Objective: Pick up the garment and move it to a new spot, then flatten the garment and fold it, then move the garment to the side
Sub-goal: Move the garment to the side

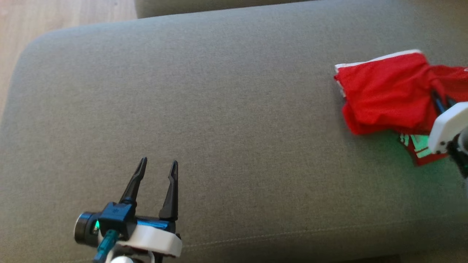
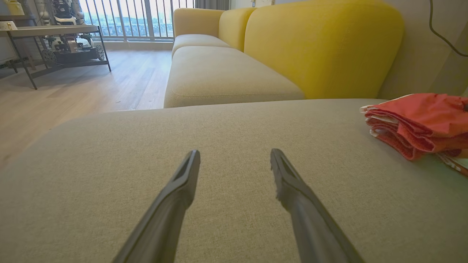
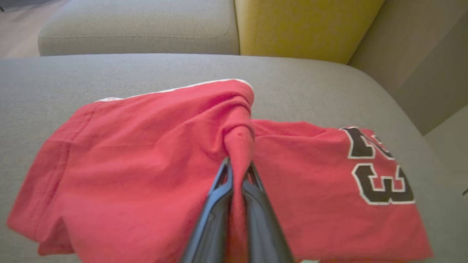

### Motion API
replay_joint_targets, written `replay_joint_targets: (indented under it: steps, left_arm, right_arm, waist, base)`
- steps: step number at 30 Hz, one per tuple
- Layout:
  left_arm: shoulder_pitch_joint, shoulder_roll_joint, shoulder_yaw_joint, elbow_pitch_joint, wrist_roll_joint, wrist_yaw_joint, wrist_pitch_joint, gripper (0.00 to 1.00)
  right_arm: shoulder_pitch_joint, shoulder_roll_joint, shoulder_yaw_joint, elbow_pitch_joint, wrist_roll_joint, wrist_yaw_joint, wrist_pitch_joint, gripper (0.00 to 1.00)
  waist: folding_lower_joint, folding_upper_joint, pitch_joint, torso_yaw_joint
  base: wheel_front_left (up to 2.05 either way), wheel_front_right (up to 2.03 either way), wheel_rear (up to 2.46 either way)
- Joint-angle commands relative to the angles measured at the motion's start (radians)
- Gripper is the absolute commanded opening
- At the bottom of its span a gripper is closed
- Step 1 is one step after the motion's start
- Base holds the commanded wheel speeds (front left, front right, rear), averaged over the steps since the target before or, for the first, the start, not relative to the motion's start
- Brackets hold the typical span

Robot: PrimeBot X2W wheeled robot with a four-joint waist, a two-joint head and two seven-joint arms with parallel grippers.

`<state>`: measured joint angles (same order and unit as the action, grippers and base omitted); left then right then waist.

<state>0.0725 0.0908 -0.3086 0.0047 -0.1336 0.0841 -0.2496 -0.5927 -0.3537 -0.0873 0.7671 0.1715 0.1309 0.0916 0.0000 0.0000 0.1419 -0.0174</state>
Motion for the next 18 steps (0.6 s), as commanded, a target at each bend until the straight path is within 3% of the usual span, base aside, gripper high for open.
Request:
replay_joint_targets:
  steps: [1, 8, 15, 16, 17, 18]
  left_arm:
    - [-0.041, -0.004, 0.039, -0.029, 0.0, -0.004, -0.012, 1.0]
    - [-0.056, -0.002, 0.047, -0.024, 0.014, -0.024, -0.012, 1.0]
    - [-0.048, -0.001, 0.053, -0.021, 0.022, -0.033, -0.012, 1.0]
    - [-0.048, -0.002, 0.054, -0.02, 0.022, -0.033, -0.012, 1.0]
    - [-0.047, -0.002, 0.056, -0.019, 0.022, -0.033, -0.012, 1.0]
    - [-0.046, -0.003, 0.057, -0.018, 0.021, -0.032, -0.012, 1.0]
  right_arm:
    - [-0.027, -0.033, 0.005, -0.049, -0.023, 0.0, 0.004, 0.0]
    - [-0.005, -0.095, -0.071, -0.098, -0.148, 0.0, 0.028, 0.0]
    - [0.042, -0.103, -0.143, -0.157, -0.283, 0.0, 0.048, 0.0]
    - [0.05, -0.104, -0.155, -0.168, -0.308, 0.0, 0.044, 0.16]
    - [0.056, -0.101, -0.171, -0.176, -0.332, 0.0, 0.038, 0.42]
    - [0.06, -0.093, -0.193, -0.183, -0.355, 0.0, 0.033, 1.0]
  waist:
    - [0.0, 0.0, 0.013, -0.012]
    - [0.0, 0.0, 0.027, -0.022]
    - [0.0, 0.0, 0.022, -0.026]
    - [0.0, 0.0, 0.021, -0.026]
    - [0.0, 0.0, 0.02, -0.027]
    - [0.0, 0.0, 0.019, -0.03]
  base:
    - [0.0, 0.0, 0.0]
    - [0.0, 0.0, 0.0]
    - [0.0, 0.0, 0.0]
    - [0.0, 0.0, 0.0]
    - [0.0, 0.0, 0.0]
    - [0.0, 0.0, 0.0]
